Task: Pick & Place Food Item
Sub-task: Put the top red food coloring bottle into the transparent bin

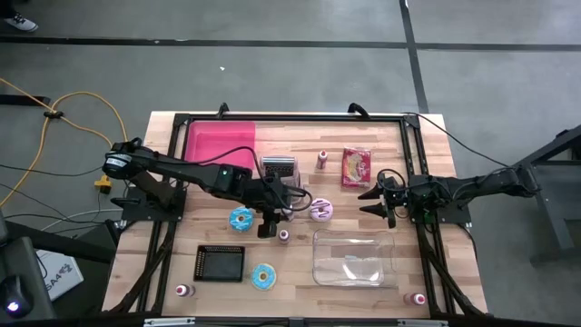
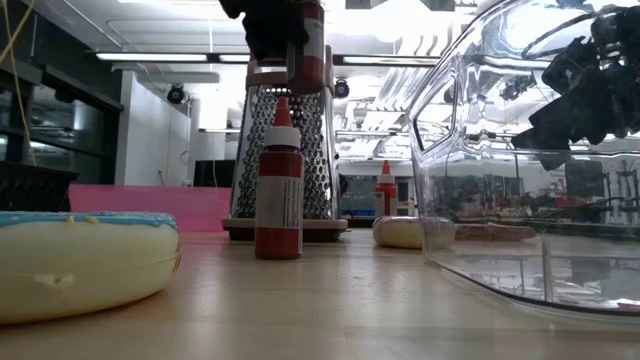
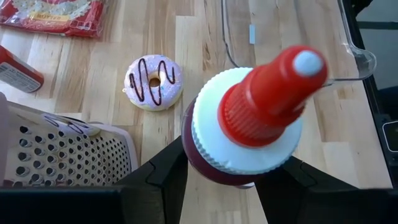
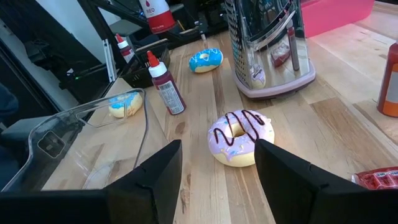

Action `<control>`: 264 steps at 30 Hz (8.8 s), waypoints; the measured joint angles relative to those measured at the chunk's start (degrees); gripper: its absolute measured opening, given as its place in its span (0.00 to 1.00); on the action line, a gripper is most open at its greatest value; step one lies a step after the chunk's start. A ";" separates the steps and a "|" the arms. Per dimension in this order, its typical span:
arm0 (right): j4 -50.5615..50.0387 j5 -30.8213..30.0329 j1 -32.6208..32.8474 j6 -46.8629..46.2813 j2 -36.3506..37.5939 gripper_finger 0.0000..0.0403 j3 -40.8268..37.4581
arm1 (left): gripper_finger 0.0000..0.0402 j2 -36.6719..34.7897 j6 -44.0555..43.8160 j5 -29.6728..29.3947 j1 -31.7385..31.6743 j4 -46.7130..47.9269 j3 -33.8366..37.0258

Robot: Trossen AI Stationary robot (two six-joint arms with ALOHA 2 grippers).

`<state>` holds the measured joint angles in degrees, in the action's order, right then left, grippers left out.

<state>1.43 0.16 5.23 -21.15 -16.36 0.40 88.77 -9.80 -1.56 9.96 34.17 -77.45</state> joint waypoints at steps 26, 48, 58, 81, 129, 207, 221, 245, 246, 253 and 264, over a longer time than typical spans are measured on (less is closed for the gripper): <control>19.83 -5.93 0.02 -6.66 0.02 0.47 -0.04 | 0.38 -0.07 -0.73 0.02 0.00 -0.50 0.02; 21.54 -4.41 0.02 12.50 -34.58 0.47 24.80 | 0.38 -0.07 -1.14 0.02 0.00 -0.54 0.04; 24.41 -4.09 1.53 20.04 -52.90 0.47 35.76 | 0.38 -0.07 -1.14 0.02 0.00 -0.54 0.04; 26.30 -4.29 5.53 25.77 -63.80 0.47 45.18 | 0.38 -0.07 -0.53 0.02 0.02 -0.89 0.04; 30.75 -4.74 5.64 27.26 -63.78 0.47 45.18 | 0.38 -0.07 2.55 -1.73 -0.96 -9.88 0.04; 26.58 -4.42 5.68 19.28 -63.78 0.43 45.20 | 0.38 3.39 4.89 -1.49 -0.42 -13.87 0.00; 26.21 -3.91 5.70 19.71 -63.78 0.29 45.20 | 0.38 3.39 5.02 -1.55 -0.42 -13.85 0.02; 25.83 -4.10 5.70 19.93 -63.78 0.28 45.20 | 0.49 3.30 5.48 -1.44 -0.42 -14.07 0.04; 25.83 -4.11 5.69 19.93 -63.78 0.28 45.20 | 0.50 3.30 5.50 -1.36 -0.42 -14.07 0.04; 25.70 -3.82 5.70 19.91 -63.78 0.28 45.20 | 0.56 3.30 5.52 0.43 -0.42 -14.02 0.04; 25.65 -3.28 6.63 19.91 -63.78 0.28 45.20 | 0.56 3.30 5.55 0.83 -0.39 -13.98 0.04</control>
<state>27.08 -3.11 11.87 -1.23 -80.14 45.60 92.07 -4.25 -0.73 9.56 20.19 -77.41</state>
